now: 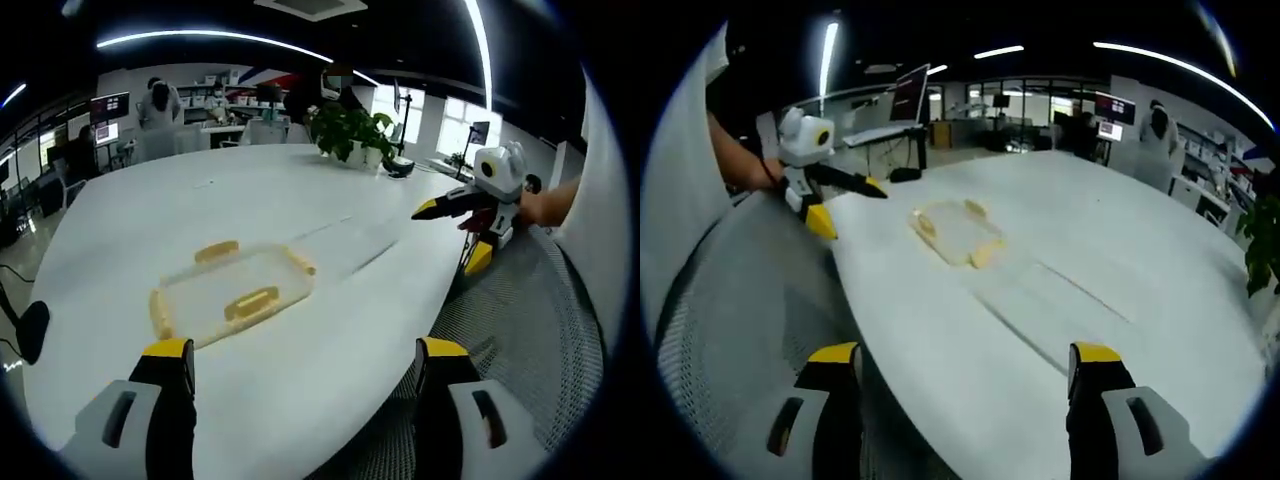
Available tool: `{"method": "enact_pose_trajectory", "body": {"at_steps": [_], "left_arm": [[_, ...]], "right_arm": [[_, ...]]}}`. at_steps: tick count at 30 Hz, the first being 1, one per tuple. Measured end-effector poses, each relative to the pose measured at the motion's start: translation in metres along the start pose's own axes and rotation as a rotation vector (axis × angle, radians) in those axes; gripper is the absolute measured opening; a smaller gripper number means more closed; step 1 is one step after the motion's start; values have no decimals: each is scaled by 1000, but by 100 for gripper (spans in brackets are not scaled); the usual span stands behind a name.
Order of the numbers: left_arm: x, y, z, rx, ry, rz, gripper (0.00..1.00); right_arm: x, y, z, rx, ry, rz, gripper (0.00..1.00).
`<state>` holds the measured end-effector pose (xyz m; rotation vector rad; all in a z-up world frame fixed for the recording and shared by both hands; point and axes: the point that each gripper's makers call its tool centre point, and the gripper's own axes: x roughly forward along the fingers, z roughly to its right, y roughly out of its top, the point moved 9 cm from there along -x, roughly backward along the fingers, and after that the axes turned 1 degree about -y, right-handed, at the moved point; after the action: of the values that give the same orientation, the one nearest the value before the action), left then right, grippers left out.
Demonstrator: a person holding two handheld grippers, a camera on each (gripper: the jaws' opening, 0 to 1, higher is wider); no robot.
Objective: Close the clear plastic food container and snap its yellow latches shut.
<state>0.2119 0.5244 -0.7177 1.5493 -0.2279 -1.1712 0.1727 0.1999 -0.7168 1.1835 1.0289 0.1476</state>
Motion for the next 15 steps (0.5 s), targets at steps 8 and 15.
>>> {"method": "enact_pose_trajectory", "body": {"at_steps": [8, 15], "left_arm": [[0, 0, 0, 6, -1, -3, 90], [0, 1, 0, 14, -4, 6, 89]], "right_arm": [[0, 0, 0, 0, -2, -2, 84], [0, 0, 1, 13, 0, 0, 84]]}}
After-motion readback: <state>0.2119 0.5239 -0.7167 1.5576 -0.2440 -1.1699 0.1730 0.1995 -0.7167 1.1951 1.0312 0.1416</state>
